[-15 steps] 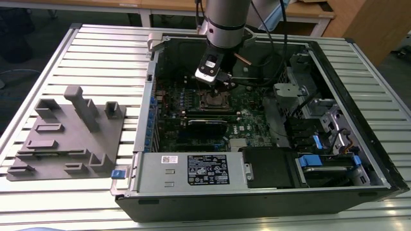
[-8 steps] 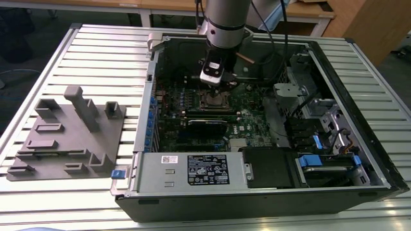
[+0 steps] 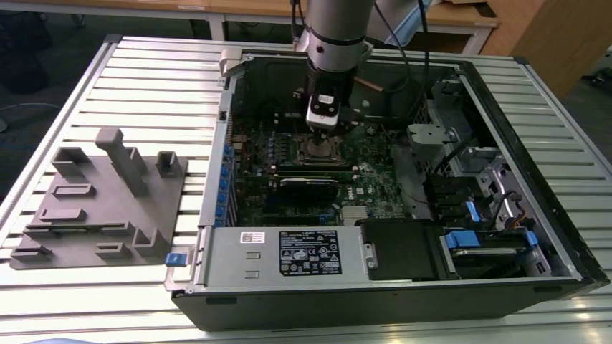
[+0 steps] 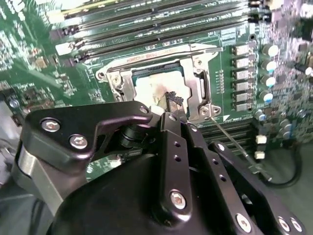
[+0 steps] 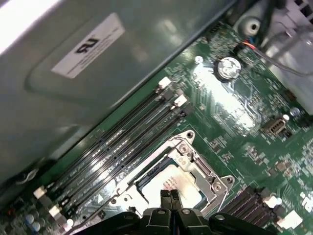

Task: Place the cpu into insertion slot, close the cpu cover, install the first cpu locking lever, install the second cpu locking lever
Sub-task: 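Close the cpu cover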

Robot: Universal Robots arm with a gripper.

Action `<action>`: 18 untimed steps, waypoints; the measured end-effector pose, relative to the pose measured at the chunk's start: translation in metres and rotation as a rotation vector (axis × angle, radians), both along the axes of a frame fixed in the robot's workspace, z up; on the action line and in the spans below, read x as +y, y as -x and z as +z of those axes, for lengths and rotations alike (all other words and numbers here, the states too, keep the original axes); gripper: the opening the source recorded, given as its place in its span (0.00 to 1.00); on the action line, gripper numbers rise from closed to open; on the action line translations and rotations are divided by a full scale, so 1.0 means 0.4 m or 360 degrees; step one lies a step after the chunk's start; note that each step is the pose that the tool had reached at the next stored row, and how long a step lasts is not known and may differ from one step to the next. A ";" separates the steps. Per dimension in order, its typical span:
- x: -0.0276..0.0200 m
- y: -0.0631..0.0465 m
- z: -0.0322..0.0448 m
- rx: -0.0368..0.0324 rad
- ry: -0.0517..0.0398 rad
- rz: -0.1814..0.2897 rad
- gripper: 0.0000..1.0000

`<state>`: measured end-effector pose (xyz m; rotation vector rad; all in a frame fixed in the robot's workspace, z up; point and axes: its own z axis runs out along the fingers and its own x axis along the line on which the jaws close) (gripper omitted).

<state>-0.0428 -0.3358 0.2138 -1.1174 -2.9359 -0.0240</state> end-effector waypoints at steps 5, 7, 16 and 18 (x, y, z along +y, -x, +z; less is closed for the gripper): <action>0.000 0.000 0.000 0.0000 0.0000 0.0112 0.10; 0.000 0.000 0.000 0.0000 0.0000 0.0112 0.10; 0.000 0.000 -0.001 0.0000 0.0000 0.0270 0.10; 0.000 0.000 -0.001 0.0000 0.0000 0.0327 0.10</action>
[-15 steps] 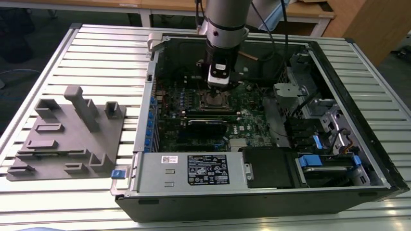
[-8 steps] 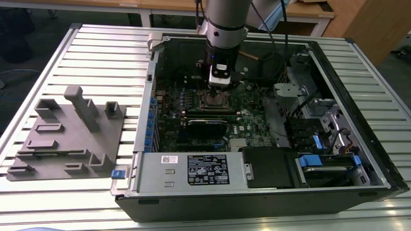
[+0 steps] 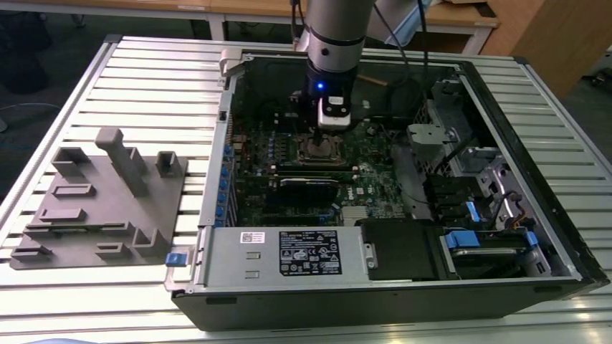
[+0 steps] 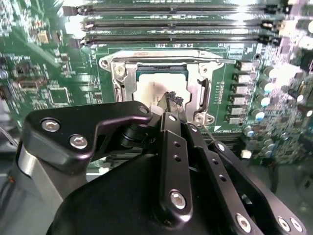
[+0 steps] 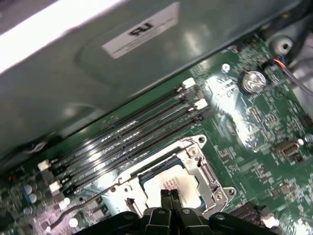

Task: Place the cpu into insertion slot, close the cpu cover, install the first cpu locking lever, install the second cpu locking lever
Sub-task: 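Close the cpu cover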

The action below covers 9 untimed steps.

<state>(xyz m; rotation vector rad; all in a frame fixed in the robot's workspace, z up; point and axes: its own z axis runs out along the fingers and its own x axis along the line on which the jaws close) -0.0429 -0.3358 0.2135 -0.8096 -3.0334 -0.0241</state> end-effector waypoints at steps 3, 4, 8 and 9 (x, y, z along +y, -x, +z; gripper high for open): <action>0.000 0.000 0.000 0.0000 0.0000 0.0086 0.10; 0.000 0.000 0.000 0.0000 0.0000 0.0114 0.10; 0.000 0.000 -0.001 0.0000 0.0000 0.0232 0.10; 0.000 0.000 -0.001 0.0000 0.0000 0.0260 0.10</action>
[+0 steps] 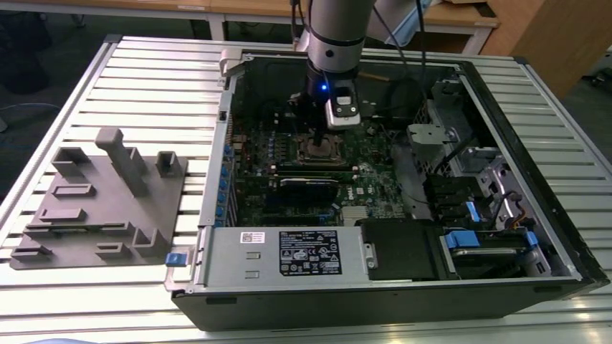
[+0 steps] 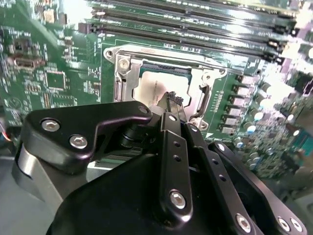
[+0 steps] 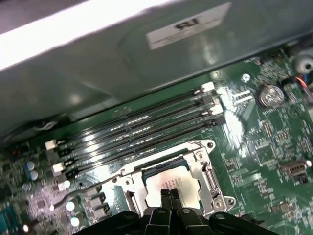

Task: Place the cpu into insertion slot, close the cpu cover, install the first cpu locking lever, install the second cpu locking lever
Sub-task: 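Close the cpu cover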

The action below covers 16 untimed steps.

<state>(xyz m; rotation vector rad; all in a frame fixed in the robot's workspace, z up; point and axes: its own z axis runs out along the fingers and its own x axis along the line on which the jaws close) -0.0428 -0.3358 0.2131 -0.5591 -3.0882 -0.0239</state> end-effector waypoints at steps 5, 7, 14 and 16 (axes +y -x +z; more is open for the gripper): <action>0.000 0.000 -0.001 0.0000 0.0000 0.0145 0.10; 0.000 0.000 -0.001 0.0000 0.0000 0.0202 0.10; 0.000 0.000 -0.002 0.0000 0.0000 0.0404 0.10; 0.000 0.000 -0.003 0.0000 0.0000 0.0464 0.10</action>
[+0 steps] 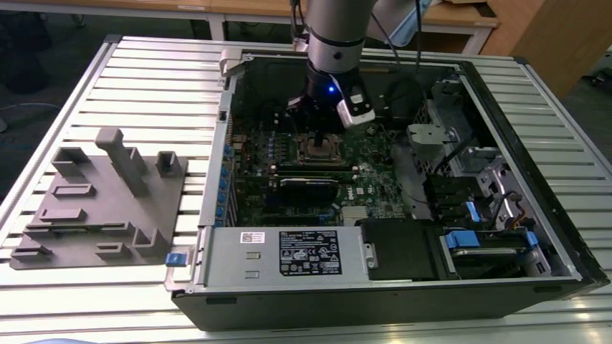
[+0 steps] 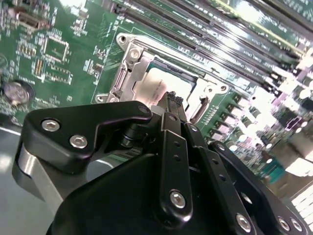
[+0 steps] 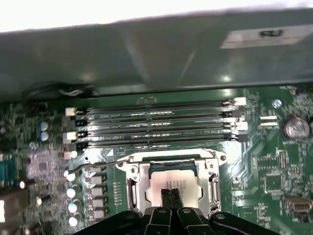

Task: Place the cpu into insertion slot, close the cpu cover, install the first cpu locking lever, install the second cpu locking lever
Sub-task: 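Close the cpu cover, then install the first cpu locking lever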

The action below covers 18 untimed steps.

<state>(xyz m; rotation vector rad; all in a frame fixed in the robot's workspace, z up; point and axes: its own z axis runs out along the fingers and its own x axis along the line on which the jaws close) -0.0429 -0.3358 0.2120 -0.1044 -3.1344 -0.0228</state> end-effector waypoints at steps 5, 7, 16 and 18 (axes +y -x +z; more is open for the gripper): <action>0.000 0.000 -0.001 0.0000 -0.0008 0.0099 0.10; 0.000 0.000 -0.001 -0.0001 -0.0037 0.0099 0.10; -0.005 0.000 -0.002 -0.0002 -0.0057 0.0099 0.10; -0.005 0.000 -0.003 -0.0002 -0.0057 0.0099 0.10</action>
